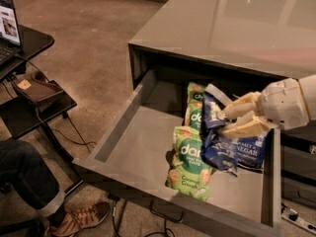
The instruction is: Pick blue chip bag from top drawer and place on counter
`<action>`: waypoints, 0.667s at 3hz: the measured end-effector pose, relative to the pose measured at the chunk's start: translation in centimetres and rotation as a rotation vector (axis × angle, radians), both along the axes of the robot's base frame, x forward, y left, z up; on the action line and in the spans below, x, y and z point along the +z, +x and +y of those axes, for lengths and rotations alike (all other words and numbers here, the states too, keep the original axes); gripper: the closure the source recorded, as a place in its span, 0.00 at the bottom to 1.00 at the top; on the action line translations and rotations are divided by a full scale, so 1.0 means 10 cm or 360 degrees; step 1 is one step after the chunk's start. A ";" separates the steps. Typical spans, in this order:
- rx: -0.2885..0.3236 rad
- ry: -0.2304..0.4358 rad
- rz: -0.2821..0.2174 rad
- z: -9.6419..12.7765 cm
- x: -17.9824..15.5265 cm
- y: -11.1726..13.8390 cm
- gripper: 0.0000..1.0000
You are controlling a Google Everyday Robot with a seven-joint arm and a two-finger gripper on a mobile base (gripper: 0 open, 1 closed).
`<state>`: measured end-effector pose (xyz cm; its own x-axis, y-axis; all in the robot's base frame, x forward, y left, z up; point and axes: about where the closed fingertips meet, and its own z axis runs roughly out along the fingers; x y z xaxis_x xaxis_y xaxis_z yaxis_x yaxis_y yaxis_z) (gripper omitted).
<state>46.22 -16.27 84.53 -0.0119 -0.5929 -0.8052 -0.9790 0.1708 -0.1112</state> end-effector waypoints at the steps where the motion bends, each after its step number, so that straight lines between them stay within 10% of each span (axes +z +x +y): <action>1: 0.0139 0.0074 -0.0046 0.24 0.17 -0.15 1.00; 2: 0.0292 0.0118 -0.0064 0.53 0.23 -0.27 1.00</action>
Offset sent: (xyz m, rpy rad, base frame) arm -0.0427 0.0818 0.0311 0.1097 -0.0533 0.2948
